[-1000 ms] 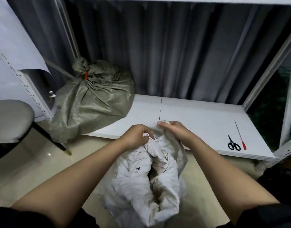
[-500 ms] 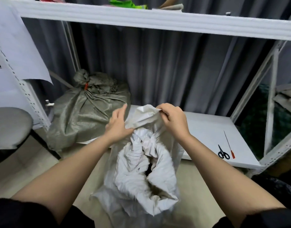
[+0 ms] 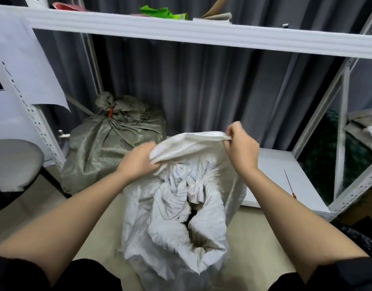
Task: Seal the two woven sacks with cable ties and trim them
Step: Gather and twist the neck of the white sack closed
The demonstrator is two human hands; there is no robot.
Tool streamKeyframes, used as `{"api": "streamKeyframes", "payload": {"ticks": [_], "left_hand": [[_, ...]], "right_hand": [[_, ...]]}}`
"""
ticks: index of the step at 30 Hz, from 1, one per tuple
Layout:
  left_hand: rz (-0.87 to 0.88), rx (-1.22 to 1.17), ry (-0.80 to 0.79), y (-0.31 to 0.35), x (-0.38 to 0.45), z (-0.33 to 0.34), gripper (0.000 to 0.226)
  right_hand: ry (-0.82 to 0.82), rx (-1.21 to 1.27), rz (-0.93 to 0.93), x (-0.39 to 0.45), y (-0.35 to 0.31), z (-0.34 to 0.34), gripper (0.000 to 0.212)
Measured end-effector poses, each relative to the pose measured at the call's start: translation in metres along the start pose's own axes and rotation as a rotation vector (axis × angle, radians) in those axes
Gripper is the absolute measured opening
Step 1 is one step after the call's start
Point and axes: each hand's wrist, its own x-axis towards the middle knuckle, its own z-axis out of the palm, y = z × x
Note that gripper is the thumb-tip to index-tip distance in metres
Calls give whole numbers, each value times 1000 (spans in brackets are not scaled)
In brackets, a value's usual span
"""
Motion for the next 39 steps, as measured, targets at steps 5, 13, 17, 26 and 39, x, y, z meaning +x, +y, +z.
{"api": "streamKeyframes", "payload": {"ticks": [5,13,17,26,39], "left_hand": [[-230,-100,-532,-31,-12,-2,24],[-494,-656,235,-8,28,-35,29],[-531,-900,228,-10,33,-42,22],[-578,-998,204,-7,18,-50,12],[-658,-961,160,-25,2,-23,41]], "right_hand": [[76,210,331,16,-10,-8,13],[-242,213,401,-42,60,20,63],[-723,112,698,-91,93,42,68],[-915,409,1028,-142,82,78,67],[-212,145,568,-72,43,33,35]]}}
